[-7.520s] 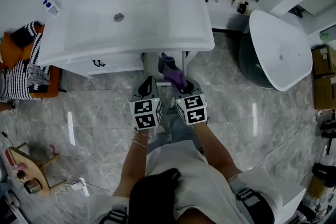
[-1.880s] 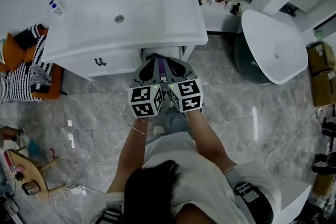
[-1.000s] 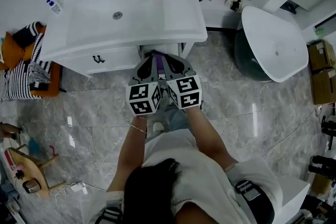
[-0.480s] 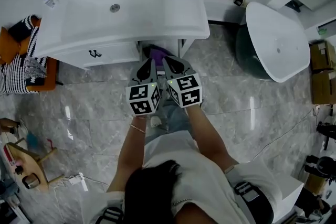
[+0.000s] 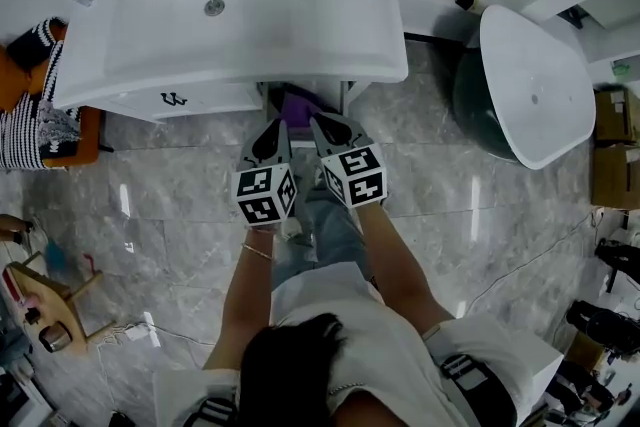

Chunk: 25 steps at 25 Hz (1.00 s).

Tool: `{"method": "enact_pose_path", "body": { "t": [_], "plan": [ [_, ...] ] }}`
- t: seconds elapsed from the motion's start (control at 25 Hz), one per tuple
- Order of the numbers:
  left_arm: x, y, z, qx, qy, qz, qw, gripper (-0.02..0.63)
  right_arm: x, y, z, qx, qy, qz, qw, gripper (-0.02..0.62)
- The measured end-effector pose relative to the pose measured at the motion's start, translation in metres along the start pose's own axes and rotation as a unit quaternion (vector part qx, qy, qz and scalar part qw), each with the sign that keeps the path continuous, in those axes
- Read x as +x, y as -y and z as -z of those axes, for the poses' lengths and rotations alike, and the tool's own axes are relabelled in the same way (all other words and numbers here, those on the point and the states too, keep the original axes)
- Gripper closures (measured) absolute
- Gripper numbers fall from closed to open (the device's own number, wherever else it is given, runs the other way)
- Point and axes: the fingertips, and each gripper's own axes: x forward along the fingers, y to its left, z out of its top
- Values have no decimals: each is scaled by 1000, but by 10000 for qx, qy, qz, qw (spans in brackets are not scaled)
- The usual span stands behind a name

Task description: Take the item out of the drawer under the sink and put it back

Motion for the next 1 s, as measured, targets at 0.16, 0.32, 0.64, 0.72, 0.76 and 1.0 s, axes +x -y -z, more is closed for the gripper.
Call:
{"method": "enact_pose_path", "body": {
  "t": [0.16, 0.32, 0.64, 0.72, 0.76, 1.0],
  "plan": [
    [15, -15, 9, -41, -172, -125, 9998, 601, 20, 13, 6, 99, -139, 13, 9999, 578],
    [32, -25, 14, -128, -294, -176, 9993, 601, 41, 17, 11, 94, -250, -176, 9995, 577],
    [59, -36, 25, -112, -472, -222, 9986, 601, 74, 29, 40, 24, -761, -330, 9966, 454],
    [67, -40, 30, -123, -531, -246, 9982, 601, 84, 32, 47, -14, -877, -361, 9955, 441],
    [70, -42, 33, -131, -562, -259, 9980, 601, 89, 34, 51, -40, -945, -380, 9948, 429],
    [90, -56, 54, -160, -820, -428, 9956, 601, 119, 40, 79, -196, -1376, -609, 9884, 390]
  ]
}}
